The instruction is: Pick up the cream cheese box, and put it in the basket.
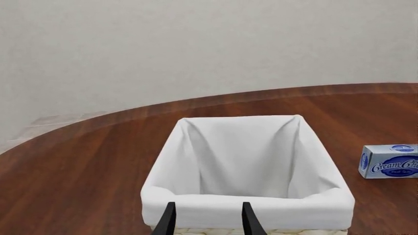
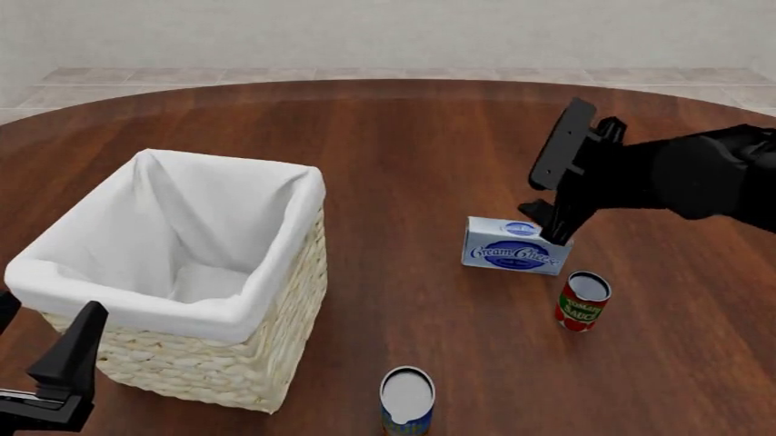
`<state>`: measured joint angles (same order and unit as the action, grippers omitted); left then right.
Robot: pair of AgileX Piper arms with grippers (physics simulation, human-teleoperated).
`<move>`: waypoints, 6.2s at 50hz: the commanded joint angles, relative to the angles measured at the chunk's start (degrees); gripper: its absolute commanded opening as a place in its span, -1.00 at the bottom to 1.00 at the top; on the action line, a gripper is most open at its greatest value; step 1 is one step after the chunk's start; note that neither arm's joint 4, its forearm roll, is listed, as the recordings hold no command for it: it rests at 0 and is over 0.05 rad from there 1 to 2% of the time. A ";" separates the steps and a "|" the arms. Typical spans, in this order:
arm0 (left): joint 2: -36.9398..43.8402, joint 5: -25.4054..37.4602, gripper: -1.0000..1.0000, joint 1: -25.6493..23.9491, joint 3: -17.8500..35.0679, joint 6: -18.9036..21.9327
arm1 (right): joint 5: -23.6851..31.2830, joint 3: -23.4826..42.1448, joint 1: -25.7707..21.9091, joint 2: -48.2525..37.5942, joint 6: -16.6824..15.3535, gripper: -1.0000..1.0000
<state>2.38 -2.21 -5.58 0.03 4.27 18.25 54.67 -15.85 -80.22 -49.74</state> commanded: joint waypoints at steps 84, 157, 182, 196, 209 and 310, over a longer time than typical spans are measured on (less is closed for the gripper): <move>2.98 -1.81 1.00 -1.73 0.00 0.20 | -3.79 4.50 4.83 -22.92 -12.05 1.00; 3.85 -2.41 1.00 -2.74 -0.01 0.18 | -6.27 -1.58 -2.10 -1.30 -13.32 -1.00; 2.16 -1.43 1.00 -2.89 0.00 -0.19 | 30.84 39.15 -17.73 3.22 -1.28 -1.00; 0.86 -0.72 1.00 -3.26 0.00 -0.58 | 35.34 48.51 -24.19 -2.48 -5.10 -1.00; -0.40 -0.10 1.00 -3.45 0.00 -1.27 | 35.01 50.31 -32.02 -10.61 -6.63 -1.00; -2.03 -0.13 1.00 -4.51 0.00 -4.56 | 36.45 74.43 -40.68 -45.60 -12.94 -1.00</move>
<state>0.40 -2.26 -10.09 0.03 -0.09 54.80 126.54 -56.77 -124.09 -63.99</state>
